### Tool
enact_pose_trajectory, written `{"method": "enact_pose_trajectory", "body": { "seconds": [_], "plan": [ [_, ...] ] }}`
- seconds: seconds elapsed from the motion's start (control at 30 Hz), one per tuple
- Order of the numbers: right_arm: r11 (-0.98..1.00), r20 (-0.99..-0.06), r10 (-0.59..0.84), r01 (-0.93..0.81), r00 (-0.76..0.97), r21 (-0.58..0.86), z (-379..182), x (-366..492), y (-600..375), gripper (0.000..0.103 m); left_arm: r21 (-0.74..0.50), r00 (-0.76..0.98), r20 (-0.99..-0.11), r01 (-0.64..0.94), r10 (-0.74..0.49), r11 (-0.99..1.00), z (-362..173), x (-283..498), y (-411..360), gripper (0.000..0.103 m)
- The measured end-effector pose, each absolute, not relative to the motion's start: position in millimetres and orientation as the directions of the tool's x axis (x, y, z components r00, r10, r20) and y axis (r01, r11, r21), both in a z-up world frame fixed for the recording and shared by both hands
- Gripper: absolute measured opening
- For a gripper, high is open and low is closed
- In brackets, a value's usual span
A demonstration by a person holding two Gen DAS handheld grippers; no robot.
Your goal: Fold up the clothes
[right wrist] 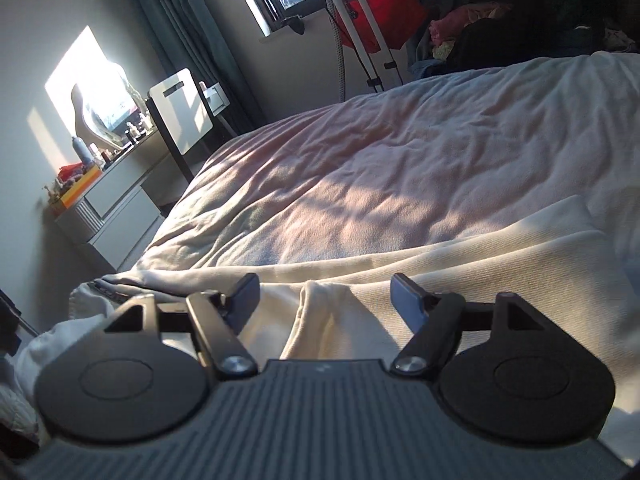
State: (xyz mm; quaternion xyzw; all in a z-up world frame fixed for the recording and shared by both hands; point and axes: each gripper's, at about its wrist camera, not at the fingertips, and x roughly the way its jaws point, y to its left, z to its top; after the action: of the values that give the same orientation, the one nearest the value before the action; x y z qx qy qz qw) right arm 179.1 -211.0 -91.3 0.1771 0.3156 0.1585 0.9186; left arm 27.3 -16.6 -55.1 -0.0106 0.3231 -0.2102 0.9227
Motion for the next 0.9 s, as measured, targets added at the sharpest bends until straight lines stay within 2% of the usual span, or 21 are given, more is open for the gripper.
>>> {"method": "enact_pose_trajectory", "body": {
  "seconds": [0.03,0.13,0.3,0.43,0.53,0.6,0.9],
  "plan": [
    [0.89,-0.516,0.395,-0.178,0.76,0.42,-83.4,171.3,-215.3,0.085,-0.152,0.716,-0.579,0.376,-0.391,0.914,-49.8,24.2,-14.2,0.05],
    [0.908,-0.507,0.368,-0.183,0.779,0.377,-57.7,140.8,-225.4,0.085,-0.126,0.746,-0.544,0.38,-0.384,0.916,-31.8,14.3,-8.8,0.051],
    [0.93,-0.476,0.324,-0.183,0.817,0.319,-24.0,78.6,-237.5,0.085,-0.099,0.812,-0.459,0.356,-0.36,0.929,-1.3,-5.8,2.8,0.065],
    [0.953,-0.439,0.268,-0.167,0.858,0.254,-10.9,24.8,-239.6,0.085,-0.088,0.835,-0.438,0.33,-0.334,0.94,6.4,-23.9,9.2,0.075],
    [0.965,-0.418,0.218,-0.13,0.882,0.229,-10.6,-5.1,-241.8,0.085,-0.068,0.841,-0.435,0.325,-0.322,0.943,8.5,-38.6,11.2,0.077],
    [0.969,-0.404,0.196,-0.113,0.894,0.22,-11.2,-22.3,-243.9,0.085,-0.054,0.847,-0.427,0.325,-0.316,0.944,9.4,-48.0,11.2,0.084],
    [0.972,-0.341,0.149,-0.074,0.928,0.224,-23.4,-53.7,-251.2,0.085,0.008,0.874,-0.403,0.299,-0.271,0.954,1.8,-70.8,16.4,0.103]
  ]
}}
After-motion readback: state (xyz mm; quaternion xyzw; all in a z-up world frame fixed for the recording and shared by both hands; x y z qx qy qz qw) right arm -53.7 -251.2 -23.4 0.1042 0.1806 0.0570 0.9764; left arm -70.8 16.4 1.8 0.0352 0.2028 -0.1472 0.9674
